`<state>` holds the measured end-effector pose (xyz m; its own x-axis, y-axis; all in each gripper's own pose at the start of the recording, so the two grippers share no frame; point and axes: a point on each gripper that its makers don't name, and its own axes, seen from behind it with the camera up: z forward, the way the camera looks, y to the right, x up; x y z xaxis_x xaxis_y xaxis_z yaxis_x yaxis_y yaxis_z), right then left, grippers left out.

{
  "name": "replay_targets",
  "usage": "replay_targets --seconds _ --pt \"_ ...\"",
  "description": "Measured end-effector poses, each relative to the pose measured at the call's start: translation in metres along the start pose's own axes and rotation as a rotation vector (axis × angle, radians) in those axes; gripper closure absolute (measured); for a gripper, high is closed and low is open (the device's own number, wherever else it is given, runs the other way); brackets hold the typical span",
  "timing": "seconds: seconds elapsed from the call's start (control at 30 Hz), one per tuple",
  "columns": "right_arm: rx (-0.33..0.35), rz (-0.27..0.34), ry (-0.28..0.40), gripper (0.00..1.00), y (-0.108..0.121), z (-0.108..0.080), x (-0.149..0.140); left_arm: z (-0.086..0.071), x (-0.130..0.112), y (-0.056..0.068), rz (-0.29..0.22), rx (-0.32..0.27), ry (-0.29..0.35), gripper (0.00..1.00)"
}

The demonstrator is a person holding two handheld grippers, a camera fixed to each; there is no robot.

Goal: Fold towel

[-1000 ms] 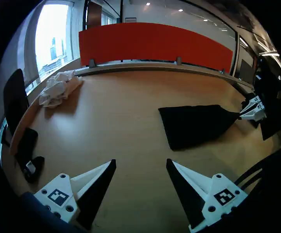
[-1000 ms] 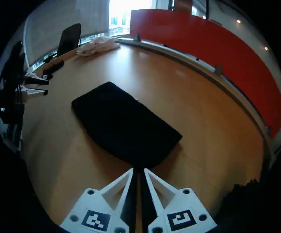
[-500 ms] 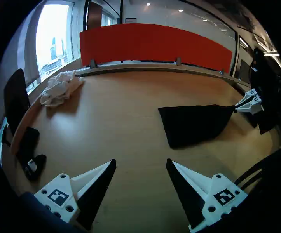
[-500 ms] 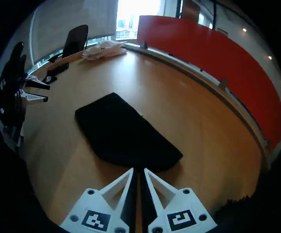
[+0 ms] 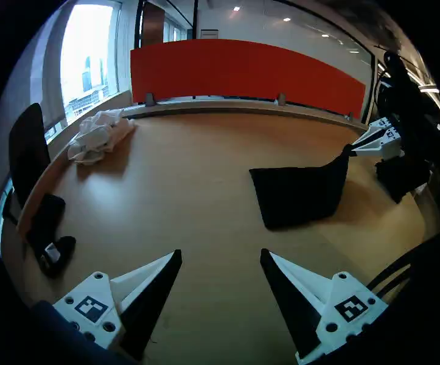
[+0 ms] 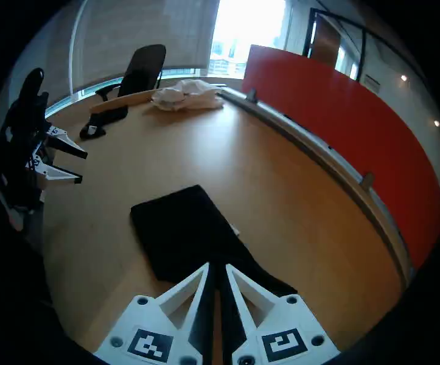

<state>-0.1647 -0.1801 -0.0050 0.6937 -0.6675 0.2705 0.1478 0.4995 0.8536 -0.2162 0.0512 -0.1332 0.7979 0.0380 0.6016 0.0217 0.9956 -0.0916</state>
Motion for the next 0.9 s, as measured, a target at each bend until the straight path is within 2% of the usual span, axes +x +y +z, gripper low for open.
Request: replay_targets --seconds 0.27,0.57,0.9 --pt "0.042 -0.067 0.03 0.96 -0.012 0.013 0.033 -0.004 -0.001 -0.003 -0.014 0.007 0.007 0.04" --pt "0.081 -0.114 0.026 0.96 -0.023 0.024 0.045 -0.008 -0.002 -0.004 -0.021 0.013 0.008 0.04" --pt "0.152 -0.242 -0.007 0.96 -0.038 0.053 0.062 -0.011 -0.005 -0.005 -0.043 0.026 0.012 0.04"
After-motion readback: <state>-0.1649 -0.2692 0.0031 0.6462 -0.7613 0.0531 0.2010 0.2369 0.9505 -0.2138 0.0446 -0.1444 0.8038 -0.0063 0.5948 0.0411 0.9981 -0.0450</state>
